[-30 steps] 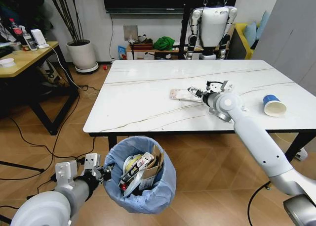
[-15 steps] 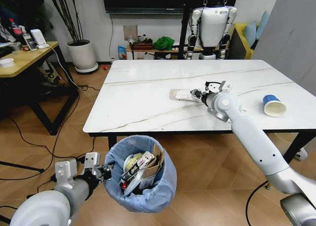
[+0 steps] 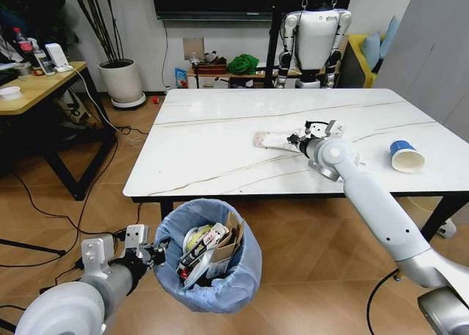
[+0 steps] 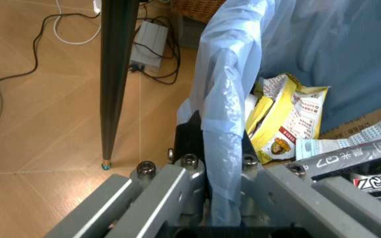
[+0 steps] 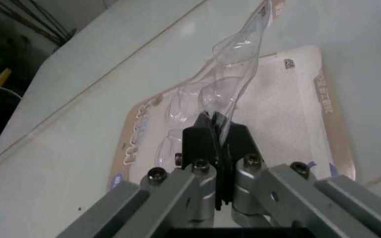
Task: Pick up the trash bin and place the trash from the table into it.
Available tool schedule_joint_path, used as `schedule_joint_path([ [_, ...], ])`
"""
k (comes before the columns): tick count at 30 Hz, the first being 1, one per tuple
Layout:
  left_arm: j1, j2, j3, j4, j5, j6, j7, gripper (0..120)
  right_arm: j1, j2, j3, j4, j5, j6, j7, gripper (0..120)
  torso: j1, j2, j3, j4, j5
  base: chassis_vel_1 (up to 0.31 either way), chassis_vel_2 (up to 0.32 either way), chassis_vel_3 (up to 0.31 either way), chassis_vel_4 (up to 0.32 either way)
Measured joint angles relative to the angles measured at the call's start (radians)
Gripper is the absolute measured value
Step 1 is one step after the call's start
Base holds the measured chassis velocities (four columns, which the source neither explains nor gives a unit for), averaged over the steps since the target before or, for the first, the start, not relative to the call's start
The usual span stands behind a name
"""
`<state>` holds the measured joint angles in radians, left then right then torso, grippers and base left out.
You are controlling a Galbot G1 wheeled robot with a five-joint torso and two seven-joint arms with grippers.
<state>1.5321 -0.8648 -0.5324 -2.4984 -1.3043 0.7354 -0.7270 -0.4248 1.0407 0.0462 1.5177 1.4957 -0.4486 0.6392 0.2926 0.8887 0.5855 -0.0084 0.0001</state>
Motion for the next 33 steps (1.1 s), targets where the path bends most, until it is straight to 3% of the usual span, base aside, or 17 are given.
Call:
schedule_joint_path([
  [8, -0.003, -0.006, 0.0, 0.003, 0.0, 0.0, 0.001, 0, -0.035, -0.079, 0.035, 0.246, 0.081, -0.003, 0.015, 0, 0.0, 0.0, 0.0, -0.0004, -0.0001, 0.0, 0.0, 0.0, 0.0],
  [15, -0.008, -0.008, 0.0, 0.007, 0.0, 0.0, 0.001, 0, -0.049, -0.142, 0.06, 0.519, 0.237, -0.005, 0.056, 0, 0.0, 0.0, 0.0, -0.0001, -0.0002, 0.0, 0.0, 0.0, 0.0],
  [21, -0.008, -0.01, -0.002, 0.011, -0.001, 0.0, 0.002, 0, -0.067, -0.183, 0.061, 0.658, 0.286, -0.013, 0.049, 0, 0.0, 0.0, 0.0, -0.0003, -0.0002, 0.0, 0.0, 0.0, 0.0],
  [33, -0.014, -0.013, 0.0, 0.023, -0.004, 0.0, -0.017, 0, -0.091, -0.279, 0.01, 0.914, 0.367, -0.092, -0.097, 0, 0.0, 0.0, 0.0, -0.0003, -0.0001, 0.0, 0.0, 0.0, 0.0],
])
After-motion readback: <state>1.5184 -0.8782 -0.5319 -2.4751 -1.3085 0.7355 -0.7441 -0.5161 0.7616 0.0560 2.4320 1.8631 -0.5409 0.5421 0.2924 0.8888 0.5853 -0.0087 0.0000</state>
